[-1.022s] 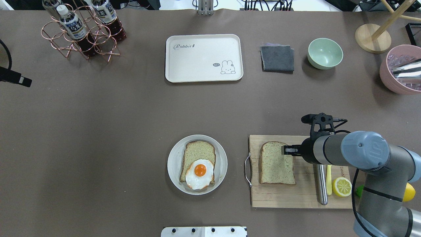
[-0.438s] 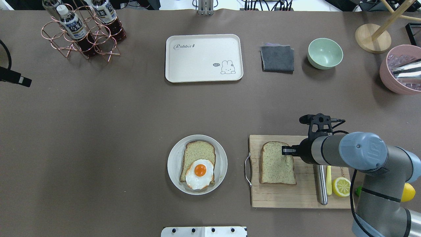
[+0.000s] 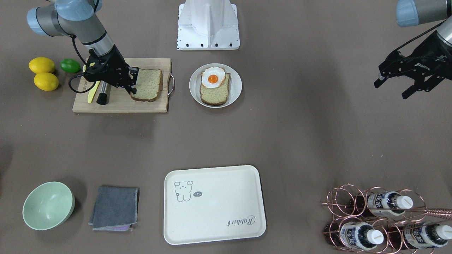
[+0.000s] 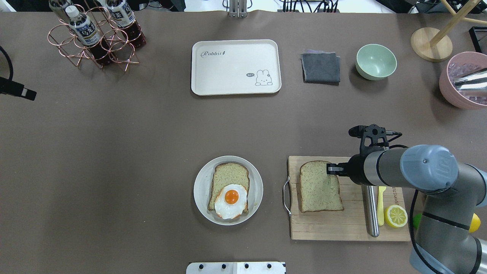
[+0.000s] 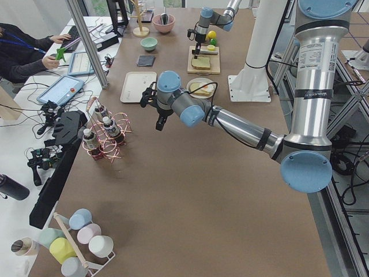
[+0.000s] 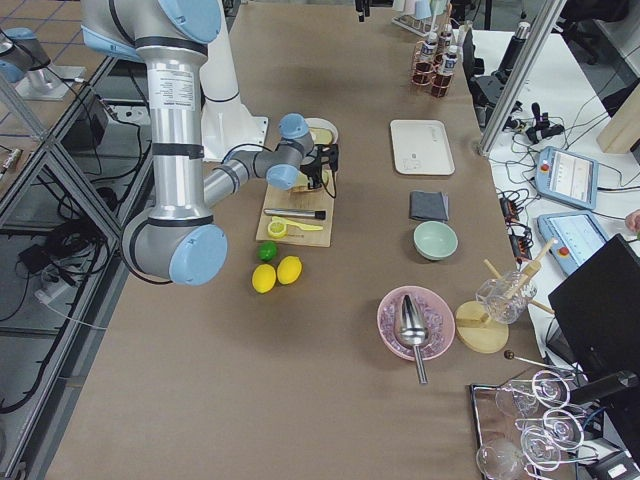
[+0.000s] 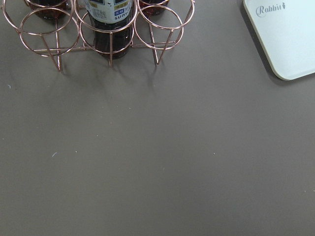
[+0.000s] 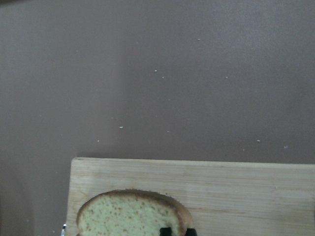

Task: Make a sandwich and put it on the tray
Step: 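Grasp the bread slice with the right gripper and lift it, then carry the bread slice over the plate and lower onto the egg, then set the bread slice on top and open the right gripper, then withdraw the right arm while the left arm reaches toward the plate, then grasp the rim of the white plate with the left gripper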

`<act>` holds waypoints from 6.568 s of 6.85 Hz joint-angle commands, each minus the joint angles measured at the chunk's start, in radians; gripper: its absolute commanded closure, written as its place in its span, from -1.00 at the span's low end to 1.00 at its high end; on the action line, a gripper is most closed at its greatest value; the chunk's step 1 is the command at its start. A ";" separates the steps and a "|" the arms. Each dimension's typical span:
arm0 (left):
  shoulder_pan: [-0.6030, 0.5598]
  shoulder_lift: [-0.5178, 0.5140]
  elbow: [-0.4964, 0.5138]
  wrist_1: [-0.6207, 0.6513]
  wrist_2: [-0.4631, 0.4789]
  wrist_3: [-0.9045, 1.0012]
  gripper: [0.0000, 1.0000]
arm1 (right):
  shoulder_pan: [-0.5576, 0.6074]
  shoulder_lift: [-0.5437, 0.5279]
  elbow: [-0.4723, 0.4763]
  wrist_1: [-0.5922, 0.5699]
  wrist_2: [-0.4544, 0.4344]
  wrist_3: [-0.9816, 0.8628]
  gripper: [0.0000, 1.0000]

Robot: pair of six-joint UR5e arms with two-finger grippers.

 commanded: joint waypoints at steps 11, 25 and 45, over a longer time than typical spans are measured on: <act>0.001 0.002 0.002 -0.002 -0.005 -0.005 -0.96 | -0.184 0.436 -0.095 -0.181 -0.174 0.215 1.00; 0.002 0.000 0.003 -0.002 -0.003 -0.007 -0.96 | -0.141 0.473 -0.184 -0.171 -0.177 0.143 -1.00; 0.729 -0.385 0.086 0.008 0.451 -0.672 -0.30 | 1.092 -0.087 -0.296 -0.656 0.511 -1.440 -1.00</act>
